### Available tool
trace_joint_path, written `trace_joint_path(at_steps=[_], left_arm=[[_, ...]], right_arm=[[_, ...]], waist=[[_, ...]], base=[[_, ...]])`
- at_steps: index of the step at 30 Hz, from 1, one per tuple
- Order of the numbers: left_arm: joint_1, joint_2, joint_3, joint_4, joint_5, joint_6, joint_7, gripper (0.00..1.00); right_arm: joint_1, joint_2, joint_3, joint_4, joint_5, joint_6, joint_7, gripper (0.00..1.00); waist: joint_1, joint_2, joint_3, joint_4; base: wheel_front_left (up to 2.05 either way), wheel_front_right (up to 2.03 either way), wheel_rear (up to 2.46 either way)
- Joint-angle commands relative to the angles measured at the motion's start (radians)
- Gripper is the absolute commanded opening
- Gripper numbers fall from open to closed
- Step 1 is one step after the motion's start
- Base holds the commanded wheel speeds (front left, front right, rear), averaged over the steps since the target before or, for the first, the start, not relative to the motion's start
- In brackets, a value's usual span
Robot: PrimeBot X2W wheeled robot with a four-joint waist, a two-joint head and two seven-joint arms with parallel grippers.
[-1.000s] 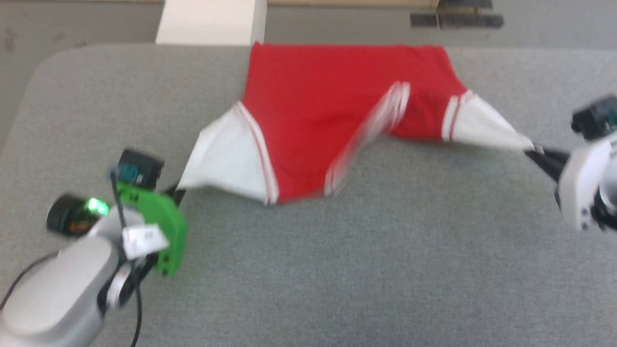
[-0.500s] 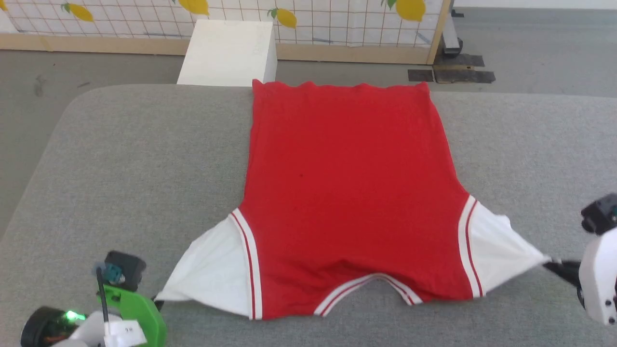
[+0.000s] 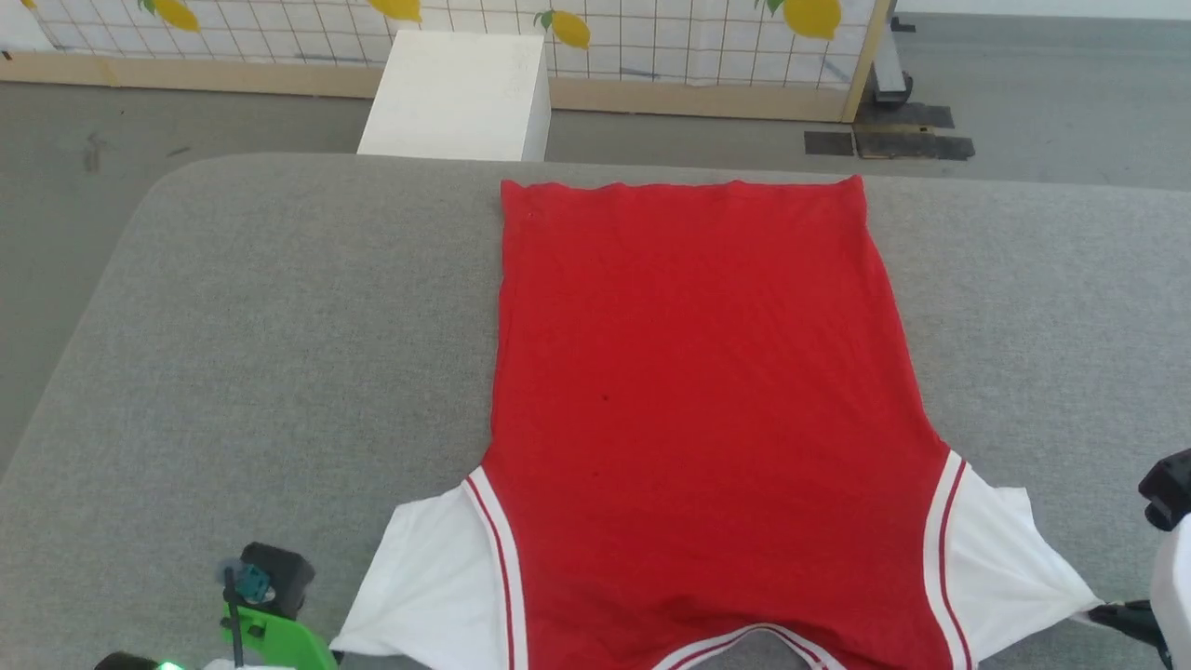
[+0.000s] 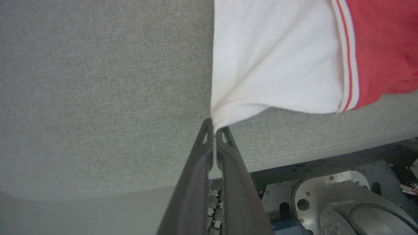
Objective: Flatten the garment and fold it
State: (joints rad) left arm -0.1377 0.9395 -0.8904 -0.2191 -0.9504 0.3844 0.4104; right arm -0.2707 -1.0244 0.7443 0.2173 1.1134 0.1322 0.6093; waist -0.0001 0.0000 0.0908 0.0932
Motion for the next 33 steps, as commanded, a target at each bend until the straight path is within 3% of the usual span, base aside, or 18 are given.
trace_joint_path(at_steps=[1,2,3,11,17,26,33], left_arm=[[-0.024,-0.012,0.004,-0.003,0.018,0.004,-0.006,0.00],[-0.036,-0.021,0.006,-0.008,0.023,0.002,-0.008,0.00],[-0.046,-0.029,0.008,-0.013,0.025,0.001,-0.009,0.00],[-0.129,-0.094,0.025,-0.098,0.051,0.008,-0.015,0.00],[-0.172,-0.146,0.039,-0.152,0.077,0.048,-0.030,0.00],[-0.264,-0.237,0.028,-0.203,0.151,0.074,-0.052,0.00],[-0.301,-0.287,0.000,-0.211,0.201,0.067,-0.075,0.00]], right_arm=[[0.014,0.004,-0.022,-0.003,-0.015,-0.002,0.008,0.00],[0.016,0.009,-0.045,-0.008,-0.027,-0.002,0.011,0.38],[0.018,0.015,-0.063,-0.009,-0.030,-0.002,0.020,1.00],[-0.026,0.058,-0.245,-0.093,-0.052,-0.002,0.102,1.00],[-0.183,0.152,-0.377,-0.116,-0.179,-0.002,0.175,1.00],[-0.533,0.299,-0.443,0.033,-0.398,-0.002,0.411,1.00],[-0.743,0.289,-0.462,0.153,-0.539,-0.002,0.515,1.00]], waist=[[0.0001,0.0000,0.009,0.006],[0.0001,0.0000,0.013,0.008],[0.0001,0.0000,0.017,0.010],[0.0001,0.0000,0.084,0.046],[0.0001,0.0000,0.177,0.088],[0.0001,0.0000,0.358,0.194],[0.0001,0.0000,0.469,0.284]], base=[[0.00,0.00,0.00],[0.00,0.00,0.00],[0.00,0.00,0.00],[0.00,0.00,0.00],[0.00,0.00,0.00],[0.00,0.00,0.00],[0.00,0.00,0.00]])
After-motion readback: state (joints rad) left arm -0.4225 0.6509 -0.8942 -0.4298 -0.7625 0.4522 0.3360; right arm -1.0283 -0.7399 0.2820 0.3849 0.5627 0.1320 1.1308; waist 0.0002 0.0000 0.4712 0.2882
